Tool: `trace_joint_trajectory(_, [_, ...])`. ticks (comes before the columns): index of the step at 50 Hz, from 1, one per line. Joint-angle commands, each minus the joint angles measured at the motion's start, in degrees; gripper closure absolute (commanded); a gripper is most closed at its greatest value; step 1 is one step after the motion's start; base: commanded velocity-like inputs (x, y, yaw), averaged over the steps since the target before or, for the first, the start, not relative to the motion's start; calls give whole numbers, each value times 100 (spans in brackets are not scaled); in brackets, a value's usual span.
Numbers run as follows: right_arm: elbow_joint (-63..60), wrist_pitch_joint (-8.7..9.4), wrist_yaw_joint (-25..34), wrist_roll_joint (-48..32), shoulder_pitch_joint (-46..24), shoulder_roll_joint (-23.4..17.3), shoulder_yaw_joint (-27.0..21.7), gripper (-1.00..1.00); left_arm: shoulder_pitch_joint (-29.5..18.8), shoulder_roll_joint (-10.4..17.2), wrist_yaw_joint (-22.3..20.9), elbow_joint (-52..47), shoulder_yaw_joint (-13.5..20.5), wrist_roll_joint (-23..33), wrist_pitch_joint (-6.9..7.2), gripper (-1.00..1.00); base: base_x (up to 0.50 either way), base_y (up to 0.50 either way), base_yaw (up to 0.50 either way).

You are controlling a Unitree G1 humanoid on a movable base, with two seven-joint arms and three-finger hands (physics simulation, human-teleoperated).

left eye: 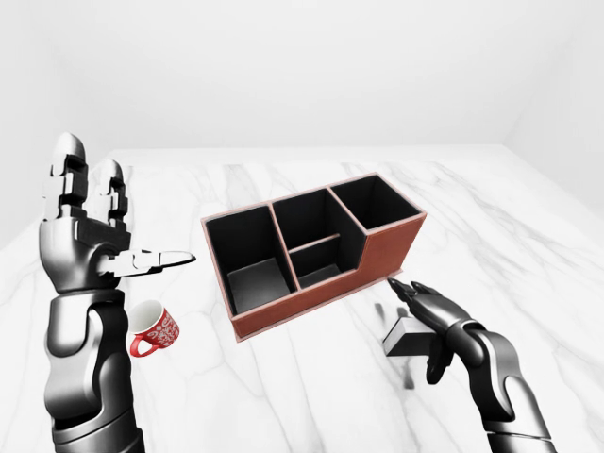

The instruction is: Pick up the book and place it in the left compartment of the caddy.

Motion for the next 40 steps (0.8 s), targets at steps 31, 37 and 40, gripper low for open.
trace_joint_trajectory(31, [-405,0,0,-63,-231,-143,-144,100,15,-32,-36,43,-24,48,0,-100,0,0,0])
trace_joint_trajectory(37, [-748,0,0,-15,-331,-134,-155,100,45,-37,-51,56,-1,18,0,-100,0,0,0])
trace_joint_trajectory(40, [-1008,0,0,29,-361,-102,-148,100,49,-37,-58,70,1,5,0,-100,0,0,0])
